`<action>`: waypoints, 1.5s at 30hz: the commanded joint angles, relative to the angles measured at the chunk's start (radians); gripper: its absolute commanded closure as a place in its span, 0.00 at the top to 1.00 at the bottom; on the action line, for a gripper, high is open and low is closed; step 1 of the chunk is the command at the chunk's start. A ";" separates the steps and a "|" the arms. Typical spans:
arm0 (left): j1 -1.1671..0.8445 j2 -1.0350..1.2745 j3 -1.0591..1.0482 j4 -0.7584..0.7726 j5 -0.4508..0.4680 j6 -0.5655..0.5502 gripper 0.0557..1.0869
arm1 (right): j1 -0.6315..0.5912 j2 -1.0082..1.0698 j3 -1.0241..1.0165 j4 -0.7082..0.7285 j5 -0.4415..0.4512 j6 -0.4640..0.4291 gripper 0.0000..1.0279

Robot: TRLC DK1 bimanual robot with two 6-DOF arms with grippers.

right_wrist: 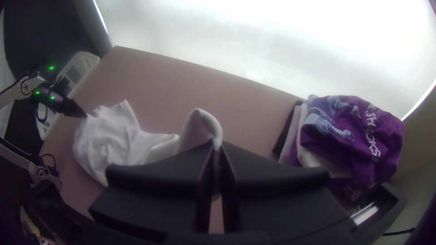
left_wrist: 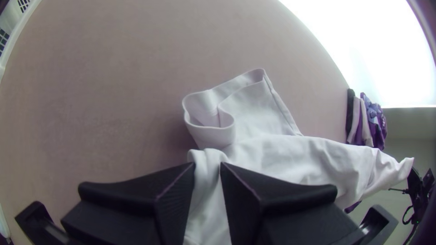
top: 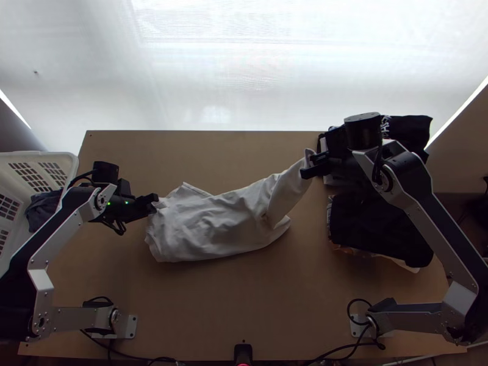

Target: Fold the t-shirt

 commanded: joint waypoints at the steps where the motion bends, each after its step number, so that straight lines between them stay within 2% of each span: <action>1: 0.007 0.002 -0.020 0.022 -0.001 0.011 0.28 | 0.000 -0.002 -0.002 0.000 0.002 0.000 0.03; 2: 0.007 0.007 -0.023 0.022 -0.004 0.008 0.21 | 0.000 -0.003 -0.002 0.000 0.002 0.000 0.03; 3: 0.008 0.011 -0.023 0.026 -0.025 0.000 0.04 | 0.000 -0.003 0.000 0.000 0.002 0.000 0.03; 11: 0.048 -0.087 -0.007 0.037 -0.041 0.022 0.04 | -0.026 0.003 0.084 -0.003 0.000 0.000 0.03; 19: 0.096 -0.351 0.214 0.106 -0.021 -0.170 0.04 | -0.101 0.006 0.143 -0.014 0.002 0.033 0.03; 21: 0.119 -0.398 0.237 0.183 0.002 -0.236 0.04 | -0.132 -0.005 0.144 -0.014 0.000 0.052 0.03; 24: 0.140 -0.441 0.270 0.249 0.001 -0.270 0.04 | -0.176 -0.026 0.153 -0.016 0.000 0.059 0.03; 30: 0.243 -0.427 0.290 0.249 0.001 -0.348 0.04 | -0.297 -0.071 0.212 -0.020 0.000 0.081 0.03; 34: 0.307 -0.434 0.355 0.244 0.002 -0.359 0.04 | -0.354 -0.126 0.253 -0.003 -0.012 0.081 0.03; 45: 0.314 -0.447 0.547 0.235 -0.001 -0.388 0.04 | -0.282 -0.232 0.341 0.104 -0.026 0.033 0.03</action>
